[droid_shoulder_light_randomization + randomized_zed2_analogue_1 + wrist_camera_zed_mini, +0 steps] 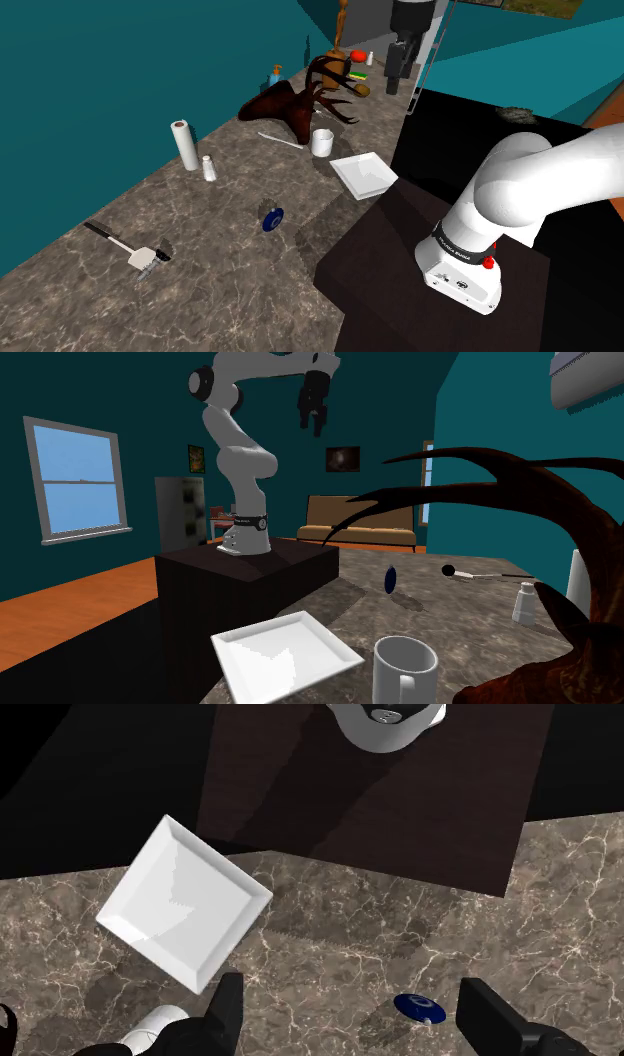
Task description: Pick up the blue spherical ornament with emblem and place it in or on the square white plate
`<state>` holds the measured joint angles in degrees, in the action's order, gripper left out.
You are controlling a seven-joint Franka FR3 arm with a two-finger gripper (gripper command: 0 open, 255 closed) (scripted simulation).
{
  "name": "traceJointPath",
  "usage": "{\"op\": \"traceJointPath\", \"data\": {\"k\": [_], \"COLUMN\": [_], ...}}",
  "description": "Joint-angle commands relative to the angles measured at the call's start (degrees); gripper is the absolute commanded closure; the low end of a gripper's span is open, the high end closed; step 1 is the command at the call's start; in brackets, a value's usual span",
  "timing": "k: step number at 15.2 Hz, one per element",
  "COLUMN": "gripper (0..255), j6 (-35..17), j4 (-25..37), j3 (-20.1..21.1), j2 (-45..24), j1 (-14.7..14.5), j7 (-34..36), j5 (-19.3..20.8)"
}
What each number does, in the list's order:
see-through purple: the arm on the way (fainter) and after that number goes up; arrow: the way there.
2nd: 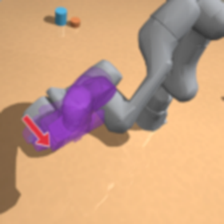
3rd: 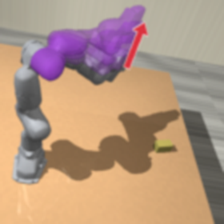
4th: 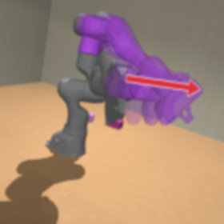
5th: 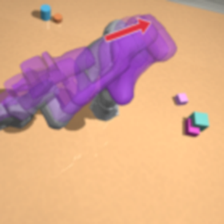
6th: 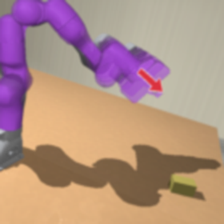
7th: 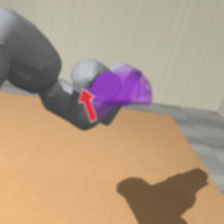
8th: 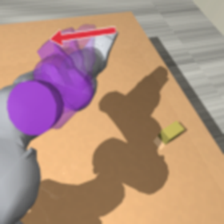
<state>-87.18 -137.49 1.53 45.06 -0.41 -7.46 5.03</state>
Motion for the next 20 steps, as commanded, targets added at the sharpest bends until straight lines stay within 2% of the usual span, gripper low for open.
{"op": "traceJointPath", "data": {"k": [1, 10, 20], "gripper": [0, 0, 0], "j6": [0.0, -19.92, -41.33], "j4": [0.0, -7.81, -9.45], "j3": [0.0, -2.46, -3.69], "j2": [0.0, -10.58, -28.81], "j1": [0.0, -4.5, -9.6], "j7": [0.0, -10.5, -22.34], "j5": [0.0, 0.51, -0.55]}}
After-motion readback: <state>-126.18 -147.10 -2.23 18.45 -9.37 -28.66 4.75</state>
